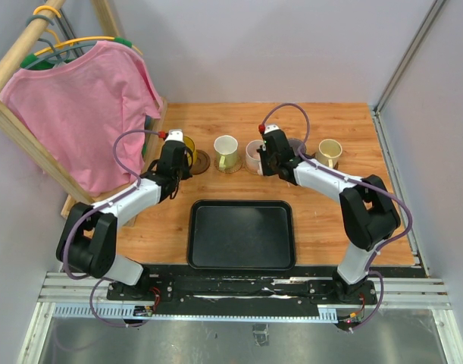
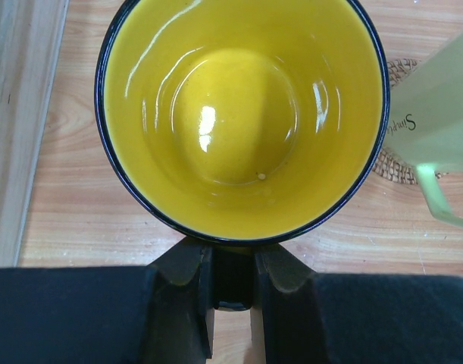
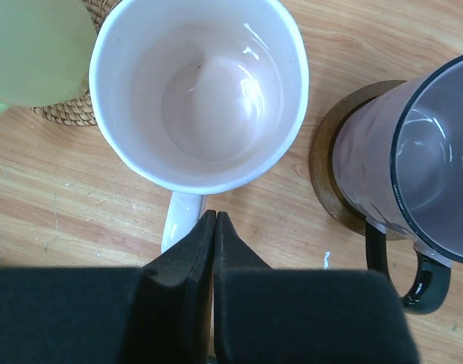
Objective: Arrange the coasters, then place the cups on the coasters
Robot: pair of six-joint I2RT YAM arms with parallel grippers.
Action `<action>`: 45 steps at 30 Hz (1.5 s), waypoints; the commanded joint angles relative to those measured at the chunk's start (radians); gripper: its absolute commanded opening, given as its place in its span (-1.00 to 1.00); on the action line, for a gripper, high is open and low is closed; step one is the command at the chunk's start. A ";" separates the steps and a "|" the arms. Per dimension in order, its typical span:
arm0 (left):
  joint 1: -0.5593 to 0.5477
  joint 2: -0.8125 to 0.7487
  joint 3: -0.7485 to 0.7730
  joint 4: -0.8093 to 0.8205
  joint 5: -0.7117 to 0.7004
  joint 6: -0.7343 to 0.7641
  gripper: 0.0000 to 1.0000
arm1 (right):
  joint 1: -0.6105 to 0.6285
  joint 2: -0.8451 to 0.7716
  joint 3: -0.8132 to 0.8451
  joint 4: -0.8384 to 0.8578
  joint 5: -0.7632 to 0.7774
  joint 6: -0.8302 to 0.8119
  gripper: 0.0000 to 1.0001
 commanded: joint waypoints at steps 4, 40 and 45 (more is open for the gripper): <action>0.008 0.015 0.064 0.099 -0.001 -0.006 -0.99 | -0.012 0.020 0.029 0.005 -0.043 -0.014 -0.99; 0.009 0.191 0.216 -0.003 0.054 -0.004 -0.99 | -0.010 -0.203 -0.183 -0.110 0.146 0.077 -0.98; 0.010 0.241 0.274 -0.058 0.051 -0.004 -0.99 | -0.011 -0.305 -0.221 -0.138 0.157 0.080 -0.99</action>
